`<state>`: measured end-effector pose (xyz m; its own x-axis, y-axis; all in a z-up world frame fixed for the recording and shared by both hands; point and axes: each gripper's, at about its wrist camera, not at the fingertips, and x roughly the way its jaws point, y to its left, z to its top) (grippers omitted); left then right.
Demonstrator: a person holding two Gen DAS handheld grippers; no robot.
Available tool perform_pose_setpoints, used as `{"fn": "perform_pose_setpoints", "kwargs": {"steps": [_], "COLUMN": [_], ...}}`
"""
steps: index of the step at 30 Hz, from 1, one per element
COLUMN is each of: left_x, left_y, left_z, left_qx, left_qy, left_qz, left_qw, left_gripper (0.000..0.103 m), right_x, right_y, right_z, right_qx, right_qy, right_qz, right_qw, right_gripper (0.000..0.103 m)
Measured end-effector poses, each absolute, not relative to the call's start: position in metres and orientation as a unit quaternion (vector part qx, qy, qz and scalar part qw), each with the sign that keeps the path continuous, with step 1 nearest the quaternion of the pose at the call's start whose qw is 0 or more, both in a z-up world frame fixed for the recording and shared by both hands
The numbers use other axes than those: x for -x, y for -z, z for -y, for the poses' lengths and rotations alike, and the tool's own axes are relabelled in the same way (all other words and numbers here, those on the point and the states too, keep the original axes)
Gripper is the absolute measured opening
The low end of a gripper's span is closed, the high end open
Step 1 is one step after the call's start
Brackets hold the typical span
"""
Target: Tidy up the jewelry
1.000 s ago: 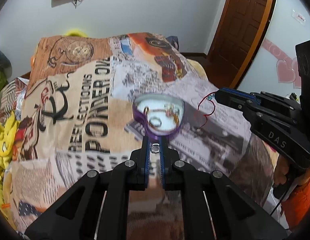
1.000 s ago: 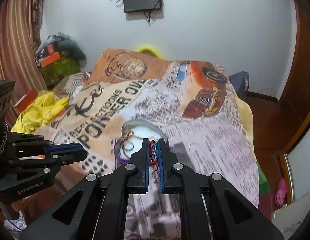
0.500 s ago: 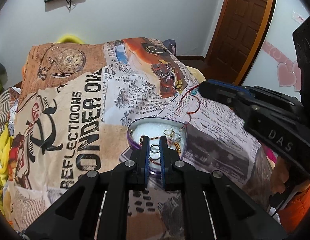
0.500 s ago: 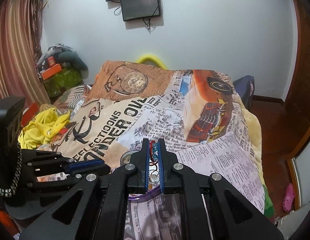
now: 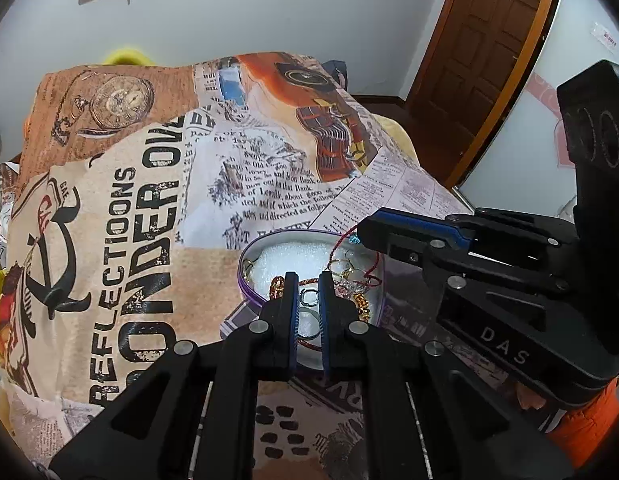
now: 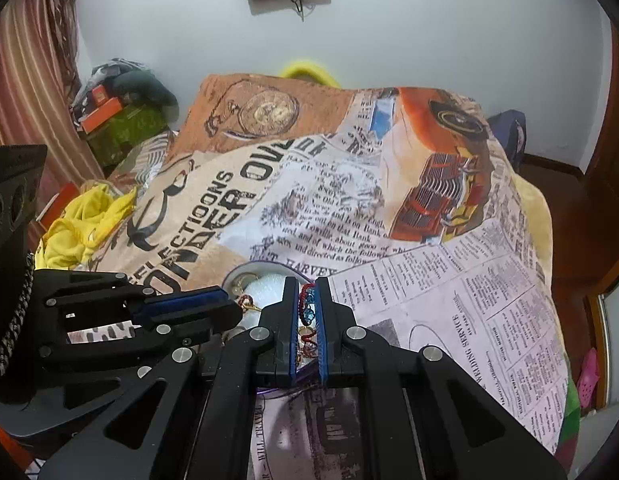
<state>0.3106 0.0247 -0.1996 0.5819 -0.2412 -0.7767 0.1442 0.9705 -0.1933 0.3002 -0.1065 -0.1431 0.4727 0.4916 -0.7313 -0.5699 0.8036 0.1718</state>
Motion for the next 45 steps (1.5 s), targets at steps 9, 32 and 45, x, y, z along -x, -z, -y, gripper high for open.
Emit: {"fn": "perform_pose_setpoints", "kwargs": {"steps": [9, 32, 45], "left_x": [-0.310, -0.246, -0.144], "left_y": [0.202, 0.123, 0.019], "left_z": [-0.023, -0.042, -0.029], "left_qx": [0.052, 0.059, 0.032], "left_qy": [0.111, 0.066, 0.031], "left_qz": [-0.452, -0.378, -0.223], "left_qw": [0.884, 0.922, 0.974], "left_gripper": [0.008, 0.030, 0.038], "right_x": [-0.306, -0.254, -0.149], "right_y": [0.152, 0.075, -0.025], "right_z": [0.104, 0.130, 0.163], "right_qx": [0.049, 0.053, 0.029], "right_qy": [-0.315, -0.290, -0.257], "right_qz": [-0.441, -0.358, -0.181], "right_qw": [0.839, 0.886, 0.949], "right_gripper": [0.007, 0.031, 0.031]}}
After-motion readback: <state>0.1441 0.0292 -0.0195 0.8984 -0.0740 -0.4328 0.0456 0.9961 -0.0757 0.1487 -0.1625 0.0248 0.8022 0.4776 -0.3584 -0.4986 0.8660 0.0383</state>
